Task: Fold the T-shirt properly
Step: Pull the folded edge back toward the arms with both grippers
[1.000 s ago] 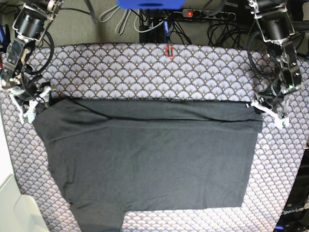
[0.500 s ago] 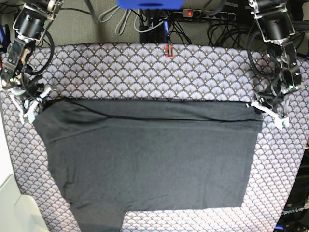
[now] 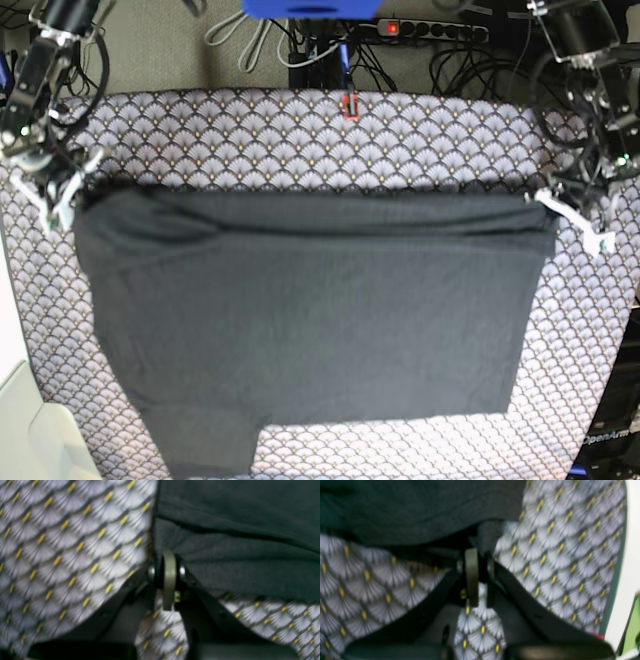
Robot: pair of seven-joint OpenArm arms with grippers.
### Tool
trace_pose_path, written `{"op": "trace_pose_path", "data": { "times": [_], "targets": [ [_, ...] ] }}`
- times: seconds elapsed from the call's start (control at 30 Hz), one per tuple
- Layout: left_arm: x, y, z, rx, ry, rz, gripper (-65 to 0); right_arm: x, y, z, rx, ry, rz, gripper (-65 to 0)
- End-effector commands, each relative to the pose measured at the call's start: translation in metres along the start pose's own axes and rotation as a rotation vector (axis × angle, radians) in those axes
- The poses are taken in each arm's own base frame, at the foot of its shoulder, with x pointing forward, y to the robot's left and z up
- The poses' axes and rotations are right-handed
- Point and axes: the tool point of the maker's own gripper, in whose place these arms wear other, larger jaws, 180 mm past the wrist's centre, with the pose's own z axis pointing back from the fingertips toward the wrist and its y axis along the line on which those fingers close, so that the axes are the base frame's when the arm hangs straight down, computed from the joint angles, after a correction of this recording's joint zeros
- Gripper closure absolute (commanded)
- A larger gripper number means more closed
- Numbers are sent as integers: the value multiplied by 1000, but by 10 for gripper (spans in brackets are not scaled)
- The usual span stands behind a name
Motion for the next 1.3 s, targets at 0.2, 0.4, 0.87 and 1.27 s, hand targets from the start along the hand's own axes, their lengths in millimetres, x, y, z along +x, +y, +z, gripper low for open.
{"op": "trace_pose_path", "data": {
  "times": [0.2,0.4,0.87,1.27],
  "targets": [
    [9,19,31,62,-45,-29,-4,-14,-6,10,-18,18,23,0],
    [-11,18,45,71,-19,-74,-4,-32,0,29,-25,44,74,0],
    [-66,25,56,85,95,-98,-4,-51,15,51,11,59,95,0],
    [-67,28,56,96,106,-107,-5,-60,-15,63,-74,72,50,0]
  ]
}}
